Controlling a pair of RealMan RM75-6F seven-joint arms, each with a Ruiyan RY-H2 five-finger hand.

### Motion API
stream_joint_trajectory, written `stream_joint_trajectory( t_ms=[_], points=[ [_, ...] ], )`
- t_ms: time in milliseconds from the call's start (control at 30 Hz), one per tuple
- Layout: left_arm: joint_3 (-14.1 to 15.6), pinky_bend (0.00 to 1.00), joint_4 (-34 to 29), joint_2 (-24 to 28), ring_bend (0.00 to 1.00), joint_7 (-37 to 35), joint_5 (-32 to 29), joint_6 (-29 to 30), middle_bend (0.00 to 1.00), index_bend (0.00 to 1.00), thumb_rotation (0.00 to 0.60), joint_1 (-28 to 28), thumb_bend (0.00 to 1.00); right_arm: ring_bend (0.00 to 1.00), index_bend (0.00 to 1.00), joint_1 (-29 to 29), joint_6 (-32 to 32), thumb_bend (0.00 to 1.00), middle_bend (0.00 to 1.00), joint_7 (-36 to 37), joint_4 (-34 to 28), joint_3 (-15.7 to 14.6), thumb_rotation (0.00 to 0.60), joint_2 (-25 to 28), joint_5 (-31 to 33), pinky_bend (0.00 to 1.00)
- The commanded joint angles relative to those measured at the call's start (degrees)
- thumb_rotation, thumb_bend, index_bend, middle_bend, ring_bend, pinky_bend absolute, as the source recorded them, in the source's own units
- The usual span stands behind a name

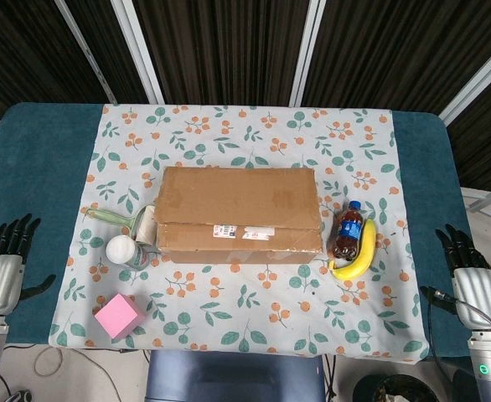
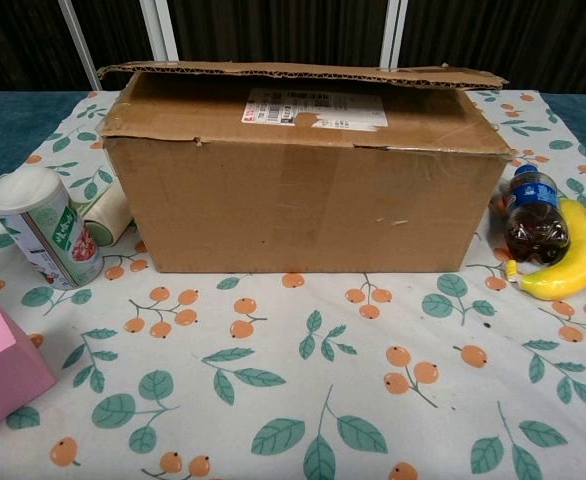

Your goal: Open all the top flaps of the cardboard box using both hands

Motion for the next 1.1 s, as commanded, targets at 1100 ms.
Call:
stream_joint_trajectory(
  t_ms=[1100],
  points=[
    [0.2,0.00,1.3,0.1,0.00,-0.5,1.3,1.1,0.00,0.00,0.600,0.5,0.13,0.00,0.00,0.1,1.5,0.20,0.00,-1.5,-1.5,0.8,0.600,-0.9,-1.2,0.21]
  ],
)
